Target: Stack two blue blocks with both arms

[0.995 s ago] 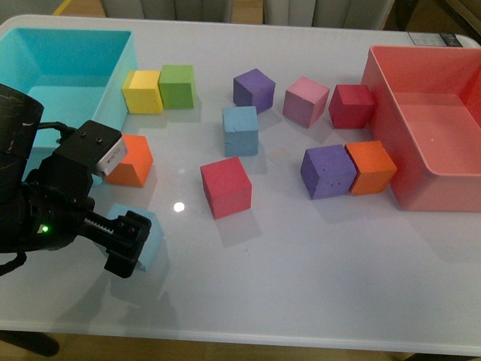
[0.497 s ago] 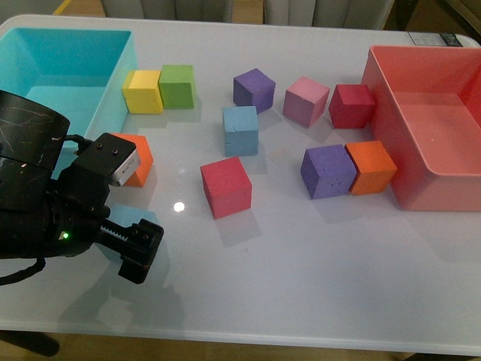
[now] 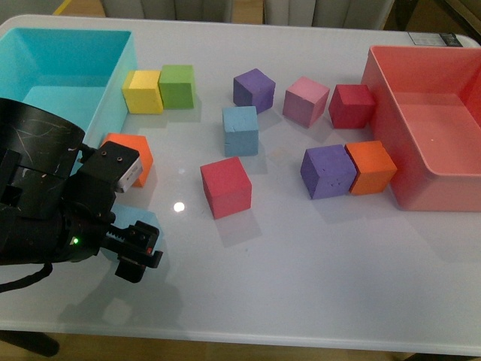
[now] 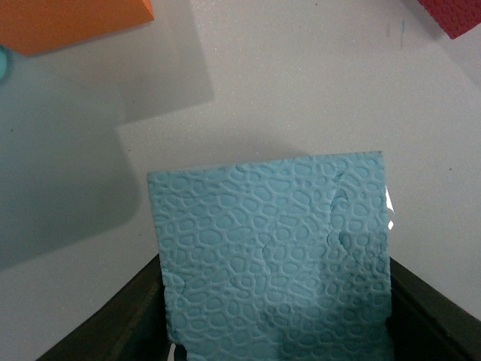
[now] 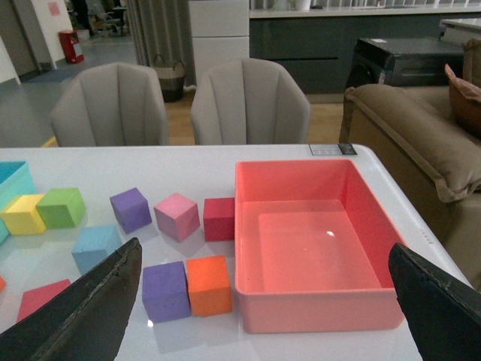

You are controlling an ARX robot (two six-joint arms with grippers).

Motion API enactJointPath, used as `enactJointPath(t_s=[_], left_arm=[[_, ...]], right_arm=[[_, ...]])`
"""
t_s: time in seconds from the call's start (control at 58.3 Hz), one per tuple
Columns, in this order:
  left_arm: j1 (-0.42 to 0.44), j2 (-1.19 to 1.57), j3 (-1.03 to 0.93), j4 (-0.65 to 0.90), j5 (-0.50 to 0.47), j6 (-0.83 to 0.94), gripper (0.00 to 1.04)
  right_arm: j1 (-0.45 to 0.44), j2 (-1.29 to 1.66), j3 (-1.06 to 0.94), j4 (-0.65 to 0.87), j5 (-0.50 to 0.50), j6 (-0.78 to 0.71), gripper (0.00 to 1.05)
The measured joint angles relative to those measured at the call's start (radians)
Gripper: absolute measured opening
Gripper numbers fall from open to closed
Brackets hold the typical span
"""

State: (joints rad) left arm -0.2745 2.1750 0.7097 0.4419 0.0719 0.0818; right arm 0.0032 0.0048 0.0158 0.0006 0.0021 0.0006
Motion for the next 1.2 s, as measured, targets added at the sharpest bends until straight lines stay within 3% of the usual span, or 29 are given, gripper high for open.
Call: enactJointPath(t_s=[0.171,0.48,0.72,1.2], left_arm=[[0.013,-0.100,-0.008,-0.056,0.016,-0.013,0.46],[0.033,-0.259,0.055,-0.231,0.014,0.020,0.41],[0.016,-0.237,0.294,-0.356,0.006,0.033,0.41],[-0.098,0.153,0.879,-0.569,0.002,0.022,0.40]], right_arm=[[0.000,0.000,0.000,0.000,0.000,0.000,0.96],[0.000,0.000,0.000,0.000,0.000,0.000,0.96],[0.000,0.000,0.000,0.000,0.000,0.000,0.96],[0.000,0.000,0.000,0.000,0.000,0.000,0.96]])
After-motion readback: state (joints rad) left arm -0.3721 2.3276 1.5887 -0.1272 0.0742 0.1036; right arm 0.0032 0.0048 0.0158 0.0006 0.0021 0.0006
